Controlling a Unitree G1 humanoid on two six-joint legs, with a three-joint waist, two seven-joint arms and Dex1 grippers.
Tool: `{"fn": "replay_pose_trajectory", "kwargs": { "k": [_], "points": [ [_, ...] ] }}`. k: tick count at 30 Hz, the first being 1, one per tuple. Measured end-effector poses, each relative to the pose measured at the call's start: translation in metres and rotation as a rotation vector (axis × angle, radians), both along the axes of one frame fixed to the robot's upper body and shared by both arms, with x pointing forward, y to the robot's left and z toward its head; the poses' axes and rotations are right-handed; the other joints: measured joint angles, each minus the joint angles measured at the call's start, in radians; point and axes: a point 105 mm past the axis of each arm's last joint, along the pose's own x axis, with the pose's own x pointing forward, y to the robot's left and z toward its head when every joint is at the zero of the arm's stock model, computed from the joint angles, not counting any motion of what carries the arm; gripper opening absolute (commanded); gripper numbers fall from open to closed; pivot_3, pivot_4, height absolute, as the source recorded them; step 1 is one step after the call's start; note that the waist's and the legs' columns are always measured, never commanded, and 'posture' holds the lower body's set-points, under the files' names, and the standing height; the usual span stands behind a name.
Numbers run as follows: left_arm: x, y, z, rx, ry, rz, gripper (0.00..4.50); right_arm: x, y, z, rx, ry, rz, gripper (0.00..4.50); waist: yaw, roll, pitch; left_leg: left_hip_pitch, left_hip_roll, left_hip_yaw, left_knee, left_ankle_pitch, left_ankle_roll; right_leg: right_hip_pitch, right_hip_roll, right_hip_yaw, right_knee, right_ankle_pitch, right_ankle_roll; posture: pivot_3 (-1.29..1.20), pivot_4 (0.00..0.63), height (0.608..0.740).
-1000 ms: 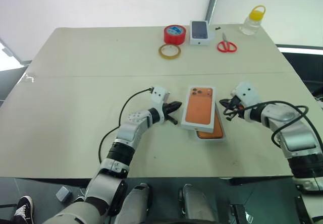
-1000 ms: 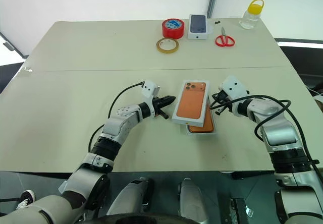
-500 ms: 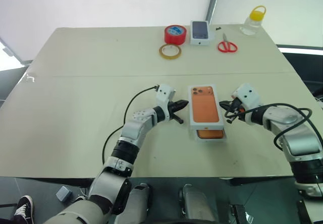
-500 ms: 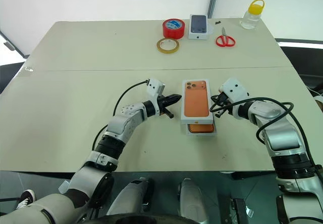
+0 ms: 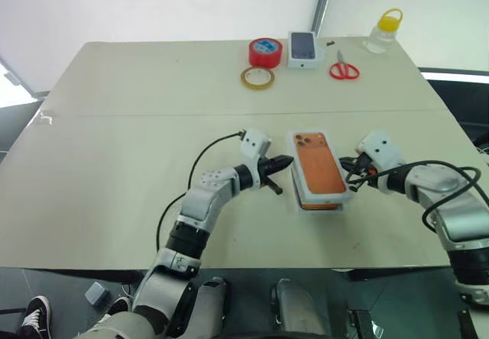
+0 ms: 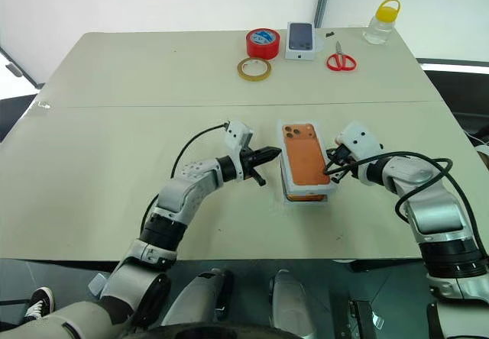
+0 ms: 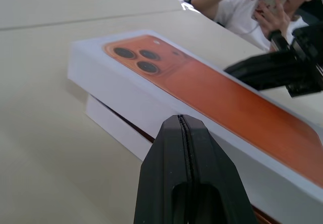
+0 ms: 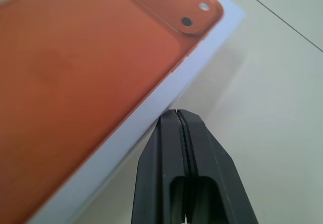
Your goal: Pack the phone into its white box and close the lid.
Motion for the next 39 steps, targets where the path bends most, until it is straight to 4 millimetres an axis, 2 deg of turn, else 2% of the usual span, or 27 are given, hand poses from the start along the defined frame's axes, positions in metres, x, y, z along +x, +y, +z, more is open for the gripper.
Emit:
{"fn": "replay_pose_trajectory", "kwargs": {
  "k": [13, 31, 35, 39],
  "points": [
    [-0.003, 0.004, -0.002, 0.025, 0.000, -0.004, 0.00, -0.013, 0.003, -0.005, -0.011, 0.027, 0.017, 0.02, 0.002, 0.000, 0.000, 0.000, 0.000, 0.000, 0.000, -0.001, 0.002, 0.000, 0.000, 0.000, 0.000, 0.000, 0.000, 0.00, 0.150, 0.740],
    [-0.006, 0.006, -0.003, 0.031, -0.005, -0.005, 0.00, -0.019, 0.004, -0.010, -0.030, 0.053, 0.037, 0.02, 0.001, 0.000, 0.000, 0.000, 0.000, 0.000, 0.000, -0.001, 0.001, 0.000, 0.000, 0.000, 0.000, 0.000, 0.000, 0.00, 0.150, 0.740],
    [-0.009, 0.013, -0.014, 0.052, 0.017, -0.003, 0.00, -0.022, 0.005, -0.021, -0.081, 0.067, 0.055, 0.02, -0.001, 0.000, 0.000, 0.000, 0.000, 0.000, 0.000, -0.001, 0.001, 0.000, 0.000, 0.000, 0.000, 0.000, 0.000, 0.00, 0.150, 0.740],
    [-0.008, 0.016, -0.015, 0.059, 0.014, 0.003, 0.00, -0.021, 0.003, -0.024, -0.101, 0.061, 0.054, 0.02, 0.002, 0.000, 0.000, 0.001, 0.000, 0.000, 0.000, -0.001, 0.001, 0.001, 0.000, 0.000, 0.000, 0.000, 0.000, 0.00, 0.150, 0.740]
  ]
}}
